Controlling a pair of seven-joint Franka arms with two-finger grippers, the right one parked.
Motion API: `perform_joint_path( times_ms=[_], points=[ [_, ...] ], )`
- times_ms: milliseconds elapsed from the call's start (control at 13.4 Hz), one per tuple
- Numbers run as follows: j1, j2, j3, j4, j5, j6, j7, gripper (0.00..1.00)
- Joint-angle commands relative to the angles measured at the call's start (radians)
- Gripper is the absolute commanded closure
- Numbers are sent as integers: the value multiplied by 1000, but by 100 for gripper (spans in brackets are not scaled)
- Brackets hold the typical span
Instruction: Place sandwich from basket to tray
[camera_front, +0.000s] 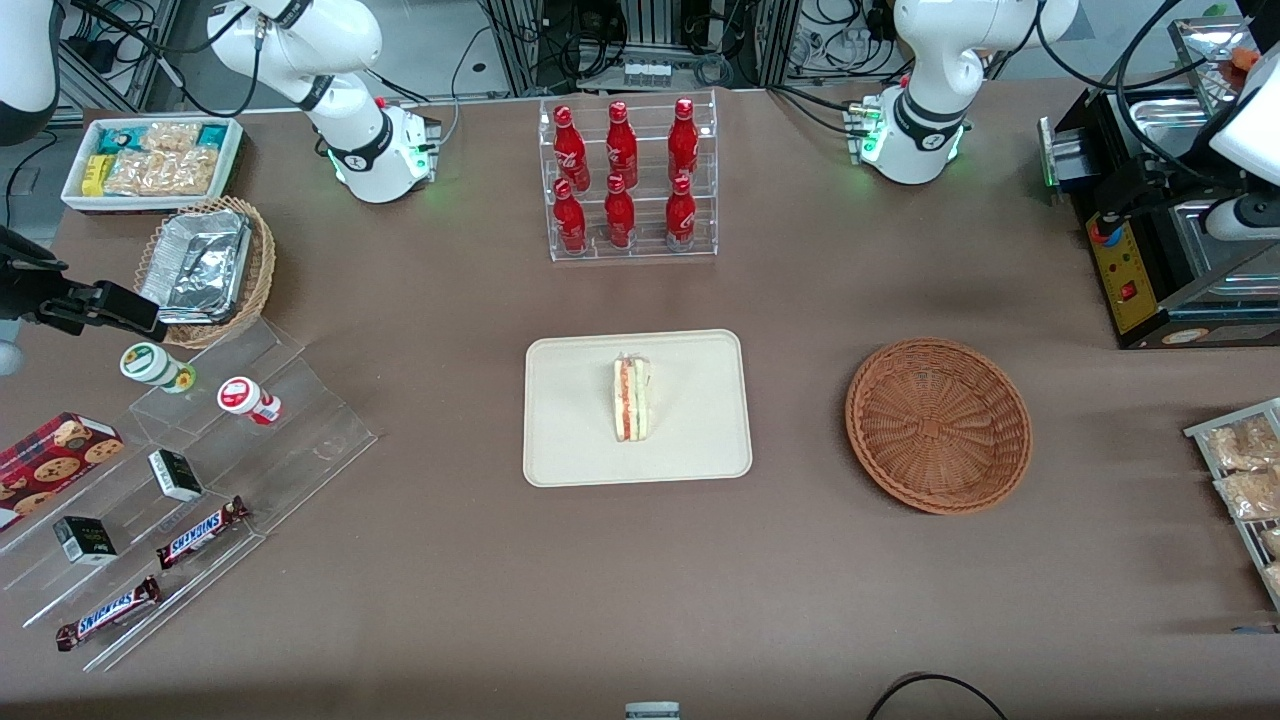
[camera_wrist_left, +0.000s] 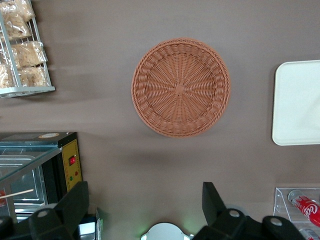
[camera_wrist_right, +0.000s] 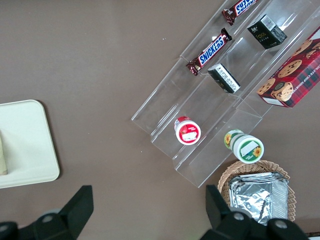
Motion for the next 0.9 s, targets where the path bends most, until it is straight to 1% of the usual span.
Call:
perform_joint_path(
  times_ms=[0,224,374,449,823],
  points=[
    [21,38,2,41,-14,17,13,0],
    [37,101,-2,111,-17,17,11,0],
    [47,125,1,139,-89,17,0,0],
    [55,124,1,139,-102,17,-1,0],
    [55,122,-1,138,-99,10,5,0]
  ],
)
